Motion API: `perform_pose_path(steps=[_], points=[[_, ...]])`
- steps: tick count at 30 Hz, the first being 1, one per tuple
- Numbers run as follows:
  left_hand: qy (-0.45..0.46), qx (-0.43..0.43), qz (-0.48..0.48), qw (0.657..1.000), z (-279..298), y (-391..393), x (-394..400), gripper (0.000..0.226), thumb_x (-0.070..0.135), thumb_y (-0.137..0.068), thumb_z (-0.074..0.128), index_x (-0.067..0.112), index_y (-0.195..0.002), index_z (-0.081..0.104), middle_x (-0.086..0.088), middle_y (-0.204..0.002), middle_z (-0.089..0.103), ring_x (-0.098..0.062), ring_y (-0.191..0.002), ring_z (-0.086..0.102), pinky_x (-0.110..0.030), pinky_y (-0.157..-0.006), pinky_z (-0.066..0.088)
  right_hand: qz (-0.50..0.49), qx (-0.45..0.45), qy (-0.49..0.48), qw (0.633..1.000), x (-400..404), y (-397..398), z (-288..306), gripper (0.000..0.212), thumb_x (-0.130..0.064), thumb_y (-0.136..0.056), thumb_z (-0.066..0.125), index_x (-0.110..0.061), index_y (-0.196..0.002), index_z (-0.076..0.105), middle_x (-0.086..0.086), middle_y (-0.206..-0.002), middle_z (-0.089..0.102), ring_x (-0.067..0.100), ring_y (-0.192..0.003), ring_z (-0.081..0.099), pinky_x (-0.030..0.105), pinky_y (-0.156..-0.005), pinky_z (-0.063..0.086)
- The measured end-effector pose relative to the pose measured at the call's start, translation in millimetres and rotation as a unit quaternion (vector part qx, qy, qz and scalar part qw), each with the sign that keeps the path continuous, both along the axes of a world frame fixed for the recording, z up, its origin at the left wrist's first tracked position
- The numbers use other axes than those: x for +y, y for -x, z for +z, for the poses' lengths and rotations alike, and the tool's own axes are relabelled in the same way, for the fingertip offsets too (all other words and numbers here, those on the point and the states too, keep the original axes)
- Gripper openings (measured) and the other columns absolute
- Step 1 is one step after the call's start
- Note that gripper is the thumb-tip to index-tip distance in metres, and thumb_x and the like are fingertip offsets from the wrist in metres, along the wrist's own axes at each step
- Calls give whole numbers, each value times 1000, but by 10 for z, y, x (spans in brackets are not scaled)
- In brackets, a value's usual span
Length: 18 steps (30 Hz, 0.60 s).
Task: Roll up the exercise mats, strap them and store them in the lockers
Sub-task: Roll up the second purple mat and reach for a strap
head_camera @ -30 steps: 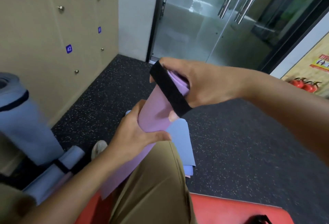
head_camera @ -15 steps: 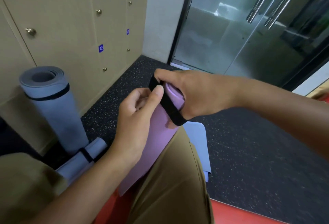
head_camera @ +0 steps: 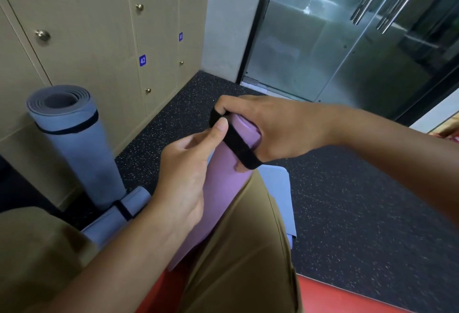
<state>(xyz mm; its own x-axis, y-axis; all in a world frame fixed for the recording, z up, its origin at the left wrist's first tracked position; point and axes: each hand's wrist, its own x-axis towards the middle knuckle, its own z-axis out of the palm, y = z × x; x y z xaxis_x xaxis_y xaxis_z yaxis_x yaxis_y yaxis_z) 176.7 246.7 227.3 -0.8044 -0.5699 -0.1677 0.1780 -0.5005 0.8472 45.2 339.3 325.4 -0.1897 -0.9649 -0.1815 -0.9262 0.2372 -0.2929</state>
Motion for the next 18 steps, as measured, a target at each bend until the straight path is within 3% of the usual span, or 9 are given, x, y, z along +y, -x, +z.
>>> perform_pose_path(steps=[5, 7, 10, 12, 15, 18], points=[[-38, 34, -40, 998, 15, 58, -55, 42, 35, -78, 72, 5, -108, 74, -11, -109, 78, -17, -103, 75, -24, -85, 57, -18, -28, 5, 999, -22, 19, -2, 68, -30, -70, 93, -25, -120, 46, -8, -109, 59, 8, -100, 57, 26, -81, 49], [-40, 40, -35, 998, -38, 72, -82, 39, 34, -81, 70, 5, -106, 74, -11, -109, 78, -15, -101, 74, -22, -85, 57, -37, -34, 33, 998, -21, 22, -8, 66, -32, -67, 94, -27, -116, 50, -12, -103, 63, 6, -93, 60, 21, -75, 50], [-84, 24, -14, 996, -130, 97, -105, 33, 28, -90, 69, -1, -108, 72, -14, -105, 77, -16, -92, 74, -23, -77, 59, -69, -36, 94, 992, 6, 57, -62, 59, -26, -62, 92, -26, -110, 57, -7, -94, 68, 13, -85, 64, 34, -72, 54], [-100, 7, -14, 995, -174, 111, -120, 29, 25, -95, 67, -1, -106, 73, -14, -102, 78, -17, -88, 75, -23, -72, 59, -76, -54, 120, 988, 36, 78, -127, 58, -24, -61, 89, -25, -111, 59, -8, -93, 67, 12, -83, 64, 31, -71, 54], [-101, -1, -23, 995, -208, 140, -142, 33, 26, -97, 66, -3, -111, 73, -18, -105, 77, -22, -90, 76, -27, -74, 61, -96, -112, 153, 977, 88, 125, -261, 64, -16, -64, 87, -27, -121, 60, -10, -99, 66, 10, -84, 63, 18, -70, 50], [-92, -5, -18, 996, -244, 178, -168, 40, 30, -96, 68, -5, -116, 71, -19, -109, 76, -25, -98, 74, -33, -85, 62, -124, -172, 191, 958, 127, 161, -386, 72, -14, -68, 89, -31, -130, 56, -14, -104, 65, 8, -85, 65, 22, -73, 54]])
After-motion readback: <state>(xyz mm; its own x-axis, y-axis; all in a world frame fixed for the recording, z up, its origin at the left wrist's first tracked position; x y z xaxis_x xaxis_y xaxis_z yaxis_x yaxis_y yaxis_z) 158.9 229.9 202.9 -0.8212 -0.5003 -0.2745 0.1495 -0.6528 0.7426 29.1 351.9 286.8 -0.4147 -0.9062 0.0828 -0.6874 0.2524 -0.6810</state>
